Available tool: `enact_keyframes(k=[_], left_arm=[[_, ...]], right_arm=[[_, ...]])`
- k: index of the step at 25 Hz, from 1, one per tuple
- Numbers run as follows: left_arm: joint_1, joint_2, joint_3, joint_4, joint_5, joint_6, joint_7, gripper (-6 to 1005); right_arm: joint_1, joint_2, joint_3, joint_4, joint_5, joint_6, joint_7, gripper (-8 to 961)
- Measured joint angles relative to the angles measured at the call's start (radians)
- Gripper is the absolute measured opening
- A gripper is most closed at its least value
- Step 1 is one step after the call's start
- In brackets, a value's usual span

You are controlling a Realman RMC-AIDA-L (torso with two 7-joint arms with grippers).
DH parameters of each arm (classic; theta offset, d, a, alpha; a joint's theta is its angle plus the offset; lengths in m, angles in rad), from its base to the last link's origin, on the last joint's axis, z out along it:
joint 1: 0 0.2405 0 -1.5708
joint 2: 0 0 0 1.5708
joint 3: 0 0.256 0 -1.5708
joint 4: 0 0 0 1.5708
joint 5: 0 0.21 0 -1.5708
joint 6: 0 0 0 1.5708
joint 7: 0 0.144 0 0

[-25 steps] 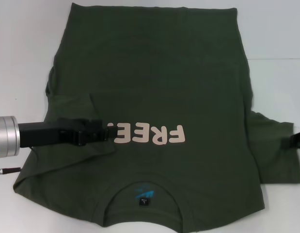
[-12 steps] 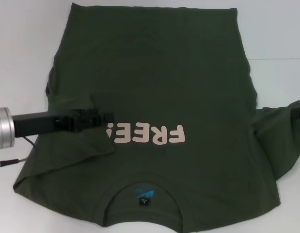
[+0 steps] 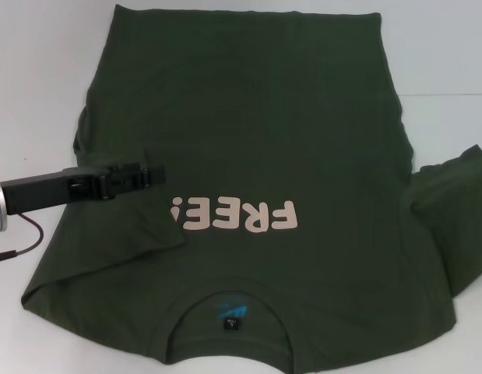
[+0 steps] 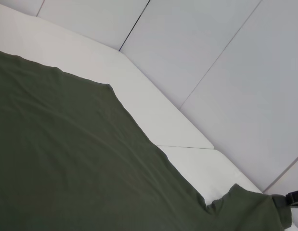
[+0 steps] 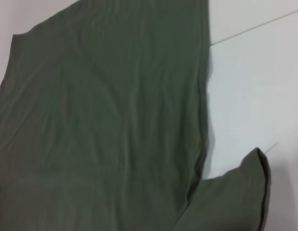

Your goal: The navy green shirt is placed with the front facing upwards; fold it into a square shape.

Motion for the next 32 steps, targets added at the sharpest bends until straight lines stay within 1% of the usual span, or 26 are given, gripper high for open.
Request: enact_keyframes(k=[5,8,11,18,23,27,32], left_arm=[[-0.001,0.0,0.0,-0.001,0.0,0.0,-0.001,670],[-0.002,-0.002,0.0,-0.001,-0.001,-0.002,0.003,671],[-0.002,-0.004,0.001,-0.002,-0.003,-0.004,0.005,671],[0.0,0.0,0.0,-0.002,-0.02,-0.004,0.0,671],[-0.003,0.001,0.0,-0.002,-0.022,-0.007,0.0,669],[-0.001,0.001,0.0,-0.002,-0.023,-0.012,0.001,670],[-0.001,0.0,0.0,-0.002,-0.025,-0.013,0.003,670]], right_arm=[[-0.002,-0.003,0.018,-0.004,-0.001,0.015,0.025,67],[0.008,0.002,0.01,0.002,-0.001,0.012,0.027,72],[0.027,0.015,0.001,0.006,-0.002,-0.01,0.025,77],[0.087,0.065,-0.057,0.014,0.001,-0.071,0.026,88],[0.133,0.096,-0.068,0.043,0.001,-0.056,0.02,96],[0.16,0.107,-0.069,0.082,0.005,-0.008,0.021,102],[0.176,0.112,-0.074,0.117,0.006,0.035,0.019,110]])
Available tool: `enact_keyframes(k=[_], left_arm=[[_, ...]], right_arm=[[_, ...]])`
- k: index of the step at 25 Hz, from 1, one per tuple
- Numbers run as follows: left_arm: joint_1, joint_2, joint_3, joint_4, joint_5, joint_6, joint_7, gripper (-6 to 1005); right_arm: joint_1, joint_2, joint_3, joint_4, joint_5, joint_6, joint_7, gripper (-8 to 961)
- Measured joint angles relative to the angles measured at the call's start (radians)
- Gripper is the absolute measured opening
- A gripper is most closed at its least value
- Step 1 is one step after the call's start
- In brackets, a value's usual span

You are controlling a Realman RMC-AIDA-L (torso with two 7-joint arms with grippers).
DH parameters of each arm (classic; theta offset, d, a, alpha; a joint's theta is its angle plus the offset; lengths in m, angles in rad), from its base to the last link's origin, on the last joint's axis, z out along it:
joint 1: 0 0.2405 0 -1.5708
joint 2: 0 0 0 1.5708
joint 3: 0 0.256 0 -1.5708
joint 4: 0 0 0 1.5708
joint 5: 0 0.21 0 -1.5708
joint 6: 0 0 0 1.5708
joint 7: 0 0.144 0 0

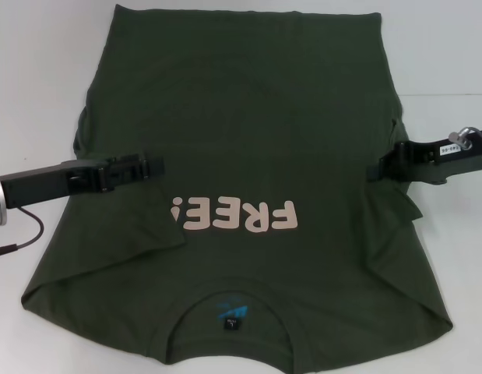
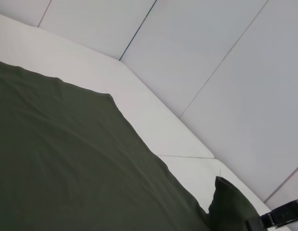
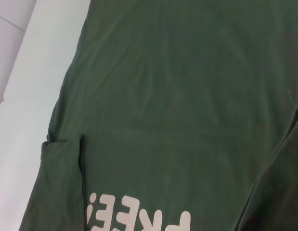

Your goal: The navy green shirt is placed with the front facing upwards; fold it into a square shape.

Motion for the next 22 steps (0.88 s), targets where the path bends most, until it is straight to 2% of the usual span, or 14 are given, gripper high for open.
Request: enact_keyframes(k=[6,9,15,18,22], left_arm=[[0.0,-0.001,-0.003,0.0,-0.002,-0.018,0.002,670],[0.001,-0.001,-0.003,-0.001,-0.002,-0.025,0.004,670],[0.003,0.002,-0.022,-0.002,-0.01,-0.025,-0.008,670],[0.009,0.02,-0.028,-0.001,-0.005,-0.019,-0.088,671],[0.024,0.06,-0.059,0.004,0.071,0.042,-0.323,671]], right_arm=[[0.0,-0.001,-0.017,0.008,0.004,0.005,0.003,120],[-0.008,-0.005,-0.015,0.024,0.064,-0.002,-0.017,125],[-0.031,-0.018,-0.018,0.06,0.221,-0.06,-0.138,347],[-0.041,-0.035,-0.024,0.049,0.213,-0.079,-0.144,430],[-0.068,-0.069,-0.024,0.039,0.211,-0.113,-0.144,540]])
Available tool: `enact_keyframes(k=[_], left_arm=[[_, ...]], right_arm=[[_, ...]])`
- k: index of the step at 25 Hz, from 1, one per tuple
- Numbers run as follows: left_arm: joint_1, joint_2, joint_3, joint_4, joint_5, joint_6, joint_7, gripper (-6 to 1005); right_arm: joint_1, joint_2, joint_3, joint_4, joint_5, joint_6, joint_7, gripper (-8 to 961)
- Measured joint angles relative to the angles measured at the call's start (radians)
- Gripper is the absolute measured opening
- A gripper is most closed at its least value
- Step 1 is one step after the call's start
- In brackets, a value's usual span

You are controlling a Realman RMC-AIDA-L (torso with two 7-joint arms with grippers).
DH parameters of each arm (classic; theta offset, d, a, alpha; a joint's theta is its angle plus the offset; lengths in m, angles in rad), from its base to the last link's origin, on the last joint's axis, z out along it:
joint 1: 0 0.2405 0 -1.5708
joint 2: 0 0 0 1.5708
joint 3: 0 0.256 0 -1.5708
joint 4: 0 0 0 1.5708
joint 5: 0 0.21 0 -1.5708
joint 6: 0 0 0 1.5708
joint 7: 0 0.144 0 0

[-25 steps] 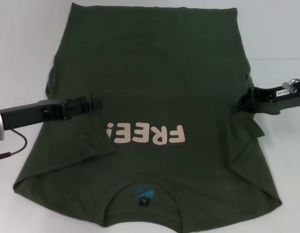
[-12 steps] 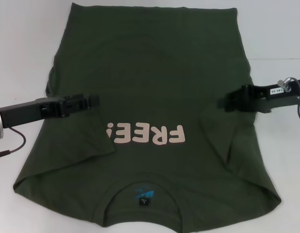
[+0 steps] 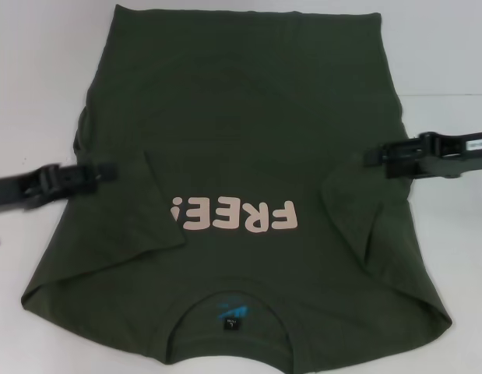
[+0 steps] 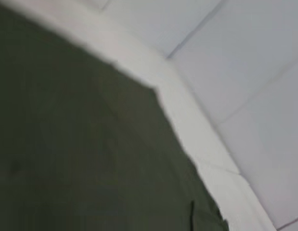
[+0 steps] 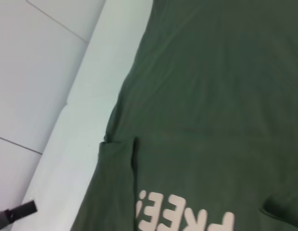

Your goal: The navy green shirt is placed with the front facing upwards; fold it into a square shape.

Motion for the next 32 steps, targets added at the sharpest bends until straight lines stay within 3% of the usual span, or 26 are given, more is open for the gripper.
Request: enact_keyframes(k=[6,14,32], left_arm=[[0.009,0.023,-0.165,-0.001,0.174,0.127,-0.15,671],[0.048,0.019,-0.239,-0.018,0.321,0.088,-0.201,671],[0.056,0.017,-0.263,-0.066,0.409,-0.004,-0.232,670]], right_arm=[[-0.043,-0.01,0.002,-0.071,0.0,-0.037,0.009,739],[-0.048,-0.01,0.002,-0.082,-0.002,-0.049,0.009,740],[-0.058,-0.011,0.008,-0.083,0.0,-0.051,0.009,739]])
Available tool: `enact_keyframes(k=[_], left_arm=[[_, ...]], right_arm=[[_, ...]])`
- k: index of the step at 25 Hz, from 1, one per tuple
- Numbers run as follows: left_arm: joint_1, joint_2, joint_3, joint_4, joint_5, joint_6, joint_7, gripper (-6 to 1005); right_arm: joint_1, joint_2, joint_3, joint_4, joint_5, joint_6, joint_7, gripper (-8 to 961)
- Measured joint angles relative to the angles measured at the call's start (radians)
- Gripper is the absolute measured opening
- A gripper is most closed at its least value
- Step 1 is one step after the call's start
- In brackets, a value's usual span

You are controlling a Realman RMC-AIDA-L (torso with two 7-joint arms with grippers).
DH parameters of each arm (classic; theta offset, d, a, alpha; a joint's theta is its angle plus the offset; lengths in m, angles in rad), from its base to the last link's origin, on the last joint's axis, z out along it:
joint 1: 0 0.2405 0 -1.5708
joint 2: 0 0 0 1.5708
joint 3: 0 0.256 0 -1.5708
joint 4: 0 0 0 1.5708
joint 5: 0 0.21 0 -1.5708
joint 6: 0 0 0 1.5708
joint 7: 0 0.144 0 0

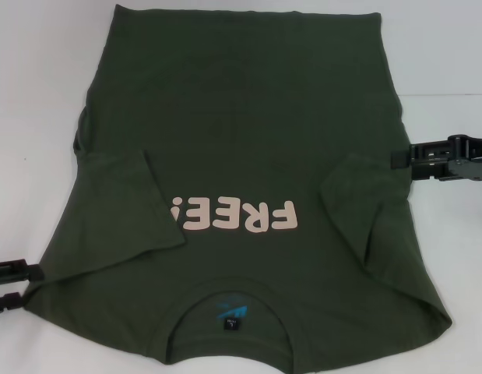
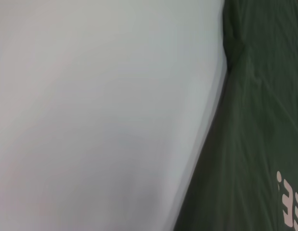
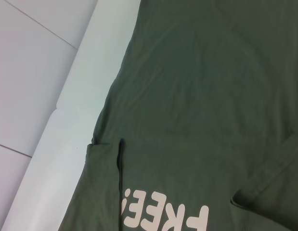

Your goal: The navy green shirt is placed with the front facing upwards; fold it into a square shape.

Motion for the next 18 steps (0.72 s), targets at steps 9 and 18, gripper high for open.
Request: enact_keyframes(k=[9,18], left_arm=[[-0.012,-0.002,0.027,-0.051,0.0,-0.02,0.009,669],[-0.074,-0.004,0.035,-0.1,-0.007,-0.034,0.027,668]], right_arm=[[0.0,0.0,0.0,0.0,0.001,0.0,0.0,737],[-0.008,0.0,0.0,0.0,0.002,0.0,0.0,736]])
